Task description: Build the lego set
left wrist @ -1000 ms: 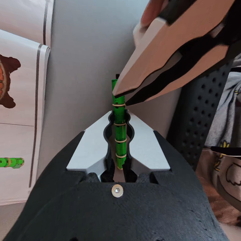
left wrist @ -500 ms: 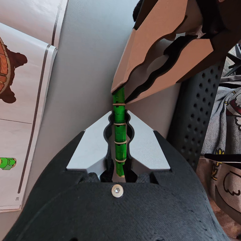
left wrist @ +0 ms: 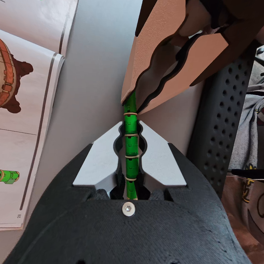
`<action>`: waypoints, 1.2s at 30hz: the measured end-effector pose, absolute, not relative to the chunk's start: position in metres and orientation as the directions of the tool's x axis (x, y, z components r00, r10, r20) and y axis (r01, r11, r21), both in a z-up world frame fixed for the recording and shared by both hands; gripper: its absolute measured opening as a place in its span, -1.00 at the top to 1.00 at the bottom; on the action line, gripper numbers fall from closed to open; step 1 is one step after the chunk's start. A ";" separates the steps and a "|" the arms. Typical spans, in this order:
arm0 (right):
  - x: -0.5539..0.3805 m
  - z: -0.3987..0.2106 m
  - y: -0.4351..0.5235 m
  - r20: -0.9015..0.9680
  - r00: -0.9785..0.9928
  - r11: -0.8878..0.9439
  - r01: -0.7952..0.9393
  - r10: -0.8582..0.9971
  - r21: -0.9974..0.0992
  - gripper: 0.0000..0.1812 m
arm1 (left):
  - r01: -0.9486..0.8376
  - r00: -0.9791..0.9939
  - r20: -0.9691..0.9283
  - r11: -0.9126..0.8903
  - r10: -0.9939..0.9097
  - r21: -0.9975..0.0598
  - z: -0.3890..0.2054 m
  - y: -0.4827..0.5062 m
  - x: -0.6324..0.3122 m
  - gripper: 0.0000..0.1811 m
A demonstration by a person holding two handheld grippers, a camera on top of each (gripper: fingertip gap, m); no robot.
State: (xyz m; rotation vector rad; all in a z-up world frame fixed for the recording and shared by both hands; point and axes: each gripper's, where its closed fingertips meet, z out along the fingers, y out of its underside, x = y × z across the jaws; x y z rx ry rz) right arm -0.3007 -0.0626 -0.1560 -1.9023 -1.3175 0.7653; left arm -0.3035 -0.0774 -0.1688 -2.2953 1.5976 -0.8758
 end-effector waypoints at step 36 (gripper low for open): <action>-0.303 -0.164 -0.065 0.074 0.241 -0.089 0.600 0.968 -0.795 0.82 | -0.709 0.113 0.316 -0.300 -0.942 -0.639 -0.163 -0.070 -0.294 0.82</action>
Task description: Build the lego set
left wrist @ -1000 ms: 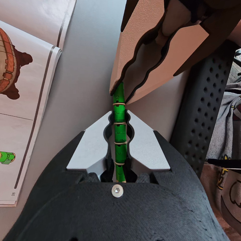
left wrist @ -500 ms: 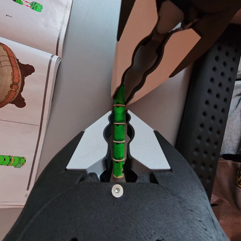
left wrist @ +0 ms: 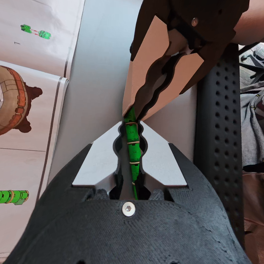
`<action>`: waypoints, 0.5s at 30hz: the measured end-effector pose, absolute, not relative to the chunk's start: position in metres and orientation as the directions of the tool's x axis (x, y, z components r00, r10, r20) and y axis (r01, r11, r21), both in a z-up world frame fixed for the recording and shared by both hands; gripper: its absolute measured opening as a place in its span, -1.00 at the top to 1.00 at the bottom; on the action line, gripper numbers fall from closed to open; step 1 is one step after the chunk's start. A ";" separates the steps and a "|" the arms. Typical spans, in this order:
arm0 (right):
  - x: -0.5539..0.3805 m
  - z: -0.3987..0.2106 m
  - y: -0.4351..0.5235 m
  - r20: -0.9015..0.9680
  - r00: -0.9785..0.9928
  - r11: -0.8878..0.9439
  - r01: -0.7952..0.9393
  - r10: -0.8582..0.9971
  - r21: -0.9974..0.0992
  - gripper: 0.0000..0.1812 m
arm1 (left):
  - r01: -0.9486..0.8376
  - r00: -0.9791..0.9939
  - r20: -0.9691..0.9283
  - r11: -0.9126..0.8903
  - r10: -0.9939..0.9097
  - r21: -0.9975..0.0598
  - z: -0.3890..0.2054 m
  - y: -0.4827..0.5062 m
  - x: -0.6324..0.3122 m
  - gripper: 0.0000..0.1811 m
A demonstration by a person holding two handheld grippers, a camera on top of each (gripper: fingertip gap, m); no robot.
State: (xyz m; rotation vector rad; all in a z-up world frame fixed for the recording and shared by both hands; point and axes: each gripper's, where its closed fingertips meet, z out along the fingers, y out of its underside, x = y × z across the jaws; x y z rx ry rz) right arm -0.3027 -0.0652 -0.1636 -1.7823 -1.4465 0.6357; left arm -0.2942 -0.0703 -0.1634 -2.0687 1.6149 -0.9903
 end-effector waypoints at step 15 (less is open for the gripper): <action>-0.298 -0.150 -0.093 0.372 -0.164 0.396 0.568 0.914 -0.722 0.66 | -0.716 -0.046 0.298 -0.176 -0.954 -0.675 -0.164 -0.083 -0.302 0.83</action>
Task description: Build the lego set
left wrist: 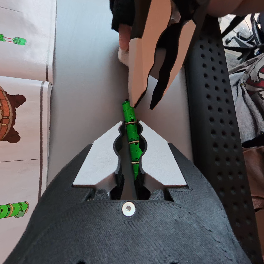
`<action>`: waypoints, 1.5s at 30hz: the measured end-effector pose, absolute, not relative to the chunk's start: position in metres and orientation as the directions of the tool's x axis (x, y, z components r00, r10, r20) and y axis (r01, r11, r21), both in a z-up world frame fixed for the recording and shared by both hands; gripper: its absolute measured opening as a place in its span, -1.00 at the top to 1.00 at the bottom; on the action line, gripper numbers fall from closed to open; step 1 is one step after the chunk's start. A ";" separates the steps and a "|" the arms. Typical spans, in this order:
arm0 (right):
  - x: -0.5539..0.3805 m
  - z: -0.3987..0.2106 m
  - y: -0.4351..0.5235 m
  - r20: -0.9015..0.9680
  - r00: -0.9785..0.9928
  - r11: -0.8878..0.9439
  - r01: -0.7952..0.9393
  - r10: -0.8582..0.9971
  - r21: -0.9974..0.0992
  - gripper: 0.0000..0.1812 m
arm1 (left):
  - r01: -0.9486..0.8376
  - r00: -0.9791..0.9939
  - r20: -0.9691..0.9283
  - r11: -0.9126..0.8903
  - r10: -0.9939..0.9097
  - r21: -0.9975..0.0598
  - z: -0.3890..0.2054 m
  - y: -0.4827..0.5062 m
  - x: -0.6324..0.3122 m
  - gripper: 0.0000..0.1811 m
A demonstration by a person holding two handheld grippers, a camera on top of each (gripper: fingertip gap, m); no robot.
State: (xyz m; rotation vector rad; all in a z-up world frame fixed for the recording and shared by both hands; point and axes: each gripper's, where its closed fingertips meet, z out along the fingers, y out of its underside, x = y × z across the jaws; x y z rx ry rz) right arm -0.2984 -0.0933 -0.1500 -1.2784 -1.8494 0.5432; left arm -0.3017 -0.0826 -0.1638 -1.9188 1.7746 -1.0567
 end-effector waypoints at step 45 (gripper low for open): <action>-0.299 -0.168 -0.089 0.367 -0.158 0.379 0.638 0.917 -0.670 0.83 | -0.743 -0.068 0.414 -0.232 -0.908 -0.628 -0.166 -0.098 -0.300 0.83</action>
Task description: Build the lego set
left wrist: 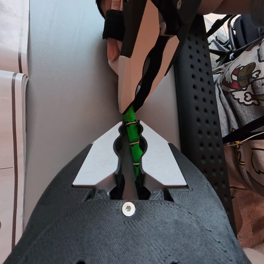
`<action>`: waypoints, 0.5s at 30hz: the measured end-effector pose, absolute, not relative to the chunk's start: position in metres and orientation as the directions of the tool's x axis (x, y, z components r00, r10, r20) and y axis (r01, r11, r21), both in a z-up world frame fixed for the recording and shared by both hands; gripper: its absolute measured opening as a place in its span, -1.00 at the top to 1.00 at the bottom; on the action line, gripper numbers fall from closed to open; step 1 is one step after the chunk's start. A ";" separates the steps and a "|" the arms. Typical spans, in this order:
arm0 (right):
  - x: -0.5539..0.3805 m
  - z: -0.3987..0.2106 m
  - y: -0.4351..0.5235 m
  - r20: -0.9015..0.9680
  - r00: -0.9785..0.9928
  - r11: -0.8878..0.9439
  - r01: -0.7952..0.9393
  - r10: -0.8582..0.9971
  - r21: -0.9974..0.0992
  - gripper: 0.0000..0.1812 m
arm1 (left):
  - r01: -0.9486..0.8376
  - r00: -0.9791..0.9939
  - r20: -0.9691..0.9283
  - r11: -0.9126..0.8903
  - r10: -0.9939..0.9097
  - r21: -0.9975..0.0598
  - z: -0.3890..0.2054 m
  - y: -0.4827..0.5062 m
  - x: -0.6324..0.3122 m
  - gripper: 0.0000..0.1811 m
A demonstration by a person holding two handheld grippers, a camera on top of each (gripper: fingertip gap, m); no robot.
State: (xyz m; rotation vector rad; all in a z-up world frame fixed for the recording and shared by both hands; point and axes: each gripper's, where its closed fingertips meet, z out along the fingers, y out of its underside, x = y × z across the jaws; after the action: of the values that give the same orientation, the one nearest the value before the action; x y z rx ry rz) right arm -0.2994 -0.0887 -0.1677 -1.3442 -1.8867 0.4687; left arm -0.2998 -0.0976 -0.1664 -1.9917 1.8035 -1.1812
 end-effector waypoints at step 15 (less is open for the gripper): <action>-0.297 -0.170 -0.091 0.299 -0.152 0.324 0.643 0.942 -0.694 0.82 | -0.717 -0.052 0.422 -0.260 -0.905 -0.647 -0.167 -0.098 -0.295 0.83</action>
State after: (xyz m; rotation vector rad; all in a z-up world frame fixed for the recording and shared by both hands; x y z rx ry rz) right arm -0.2971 -0.0907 -0.1696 -1.3997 -1.8825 0.5355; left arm -0.2946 -0.0977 -0.1673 -1.9905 1.7511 -1.2064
